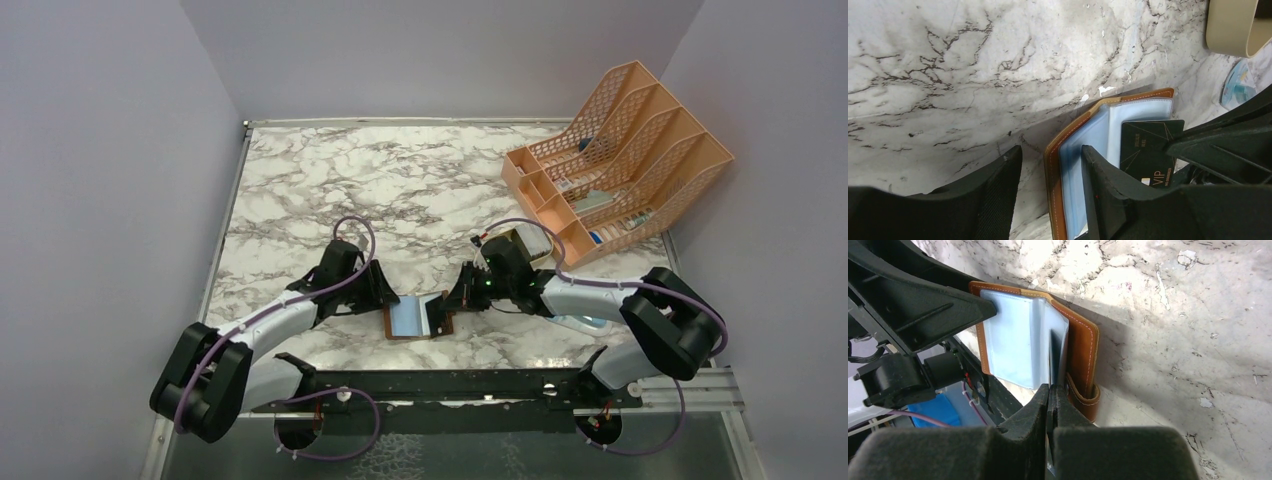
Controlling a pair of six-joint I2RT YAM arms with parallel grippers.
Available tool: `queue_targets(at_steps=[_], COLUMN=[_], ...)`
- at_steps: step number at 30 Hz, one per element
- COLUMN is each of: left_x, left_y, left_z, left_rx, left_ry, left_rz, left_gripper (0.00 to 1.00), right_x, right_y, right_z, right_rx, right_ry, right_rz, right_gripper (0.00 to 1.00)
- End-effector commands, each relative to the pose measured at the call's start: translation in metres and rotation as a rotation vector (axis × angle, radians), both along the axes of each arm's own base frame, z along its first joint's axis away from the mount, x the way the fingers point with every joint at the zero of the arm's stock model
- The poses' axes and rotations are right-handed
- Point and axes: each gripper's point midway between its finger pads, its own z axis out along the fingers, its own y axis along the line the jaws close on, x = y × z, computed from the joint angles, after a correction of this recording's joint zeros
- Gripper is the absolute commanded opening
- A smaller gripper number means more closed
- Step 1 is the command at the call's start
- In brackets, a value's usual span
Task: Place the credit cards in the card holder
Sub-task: Insert the credit card into the card holder.
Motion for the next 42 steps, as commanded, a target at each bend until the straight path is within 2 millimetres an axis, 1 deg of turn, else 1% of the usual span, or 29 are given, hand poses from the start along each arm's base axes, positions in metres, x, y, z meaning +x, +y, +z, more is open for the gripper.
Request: queue_targets(at_steps=[1, 6, 8, 12, 13, 16, 21, 23, 26, 31, 34, 42], left_x=[0.006, 0.004, 0.003, 0.001, 0.0, -0.002, -0.005, -0.006, -0.006, -0.005, -0.004, -0.004], left_y=[0.006, 0.011, 0.011, 0.005, 0.004, 0.005, 0.006, 0.007, 0.006, 0.007, 0.008, 0.006], left_z=[0.008, 0.011, 0.014, 0.021, 0.021, 0.016, 0.001, -0.003, -0.007, -0.007, -0.009, -0.012], left_rx=[0.033, 0.045, 0.031, -0.019, -0.028, -0.026, -0.002, 0.006, 0.006, 0.01, 0.016, 0.018], left_ry=[-0.024, -0.024, -0.03, -0.057, -0.058, -0.05, -0.01, -0.002, 0.005, -0.01, -0.015, -0.01], left_rz=[0.031, 0.064, 0.072, 0.053, 0.048, 0.047, 0.04, 0.038, 0.034, 0.03, 0.029, 0.02], left_gripper=[0.5, 0.5, 0.49, 0.33, 0.26, 0.12, 0.01, 0.0, 0.0, 0.0, 0.0, 0.0], right_x=[-0.003, -0.003, -0.003, -0.004, -0.004, -0.005, -0.003, -0.001, -0.001, -0.002, -0.002, 0.0], right_y=[0.0, -0.004, -0.005, -0.004, -0.004, -0.002, 0.005, 0.007, 0.01, 0.017, 0.02, 0.025], right_z=[-0.007, -0.011, -0.011, -0.01, -0.01, -0.006, 0.009, 0.014, 0.012, 0.01, 0.012, 0.011], right_rx=[-0.01, -0.033, -0.037, -0.031, -0.029, -0.01, 0.041, 0.053, 0.058, 0.071, 0.079, 0.084], right_ry=[0.005, 0.003, 0.002, -0.003, -0.004, -0.008, -0.034, -0.044, -0.033, -0.022, -0.021, -0.015], right_rz=[0.003, -0.002, -0.003, 0.001, 0.005, 0.018, 0.024, 0.029, 0.034, 0.053, 0.062, 0.069], right_gripper=[0.01, 0.01, 0.01, 0.01, 0.01, 0.01, 0.01, 0.01, 0.01, 0.01, 0.01, 0.01])
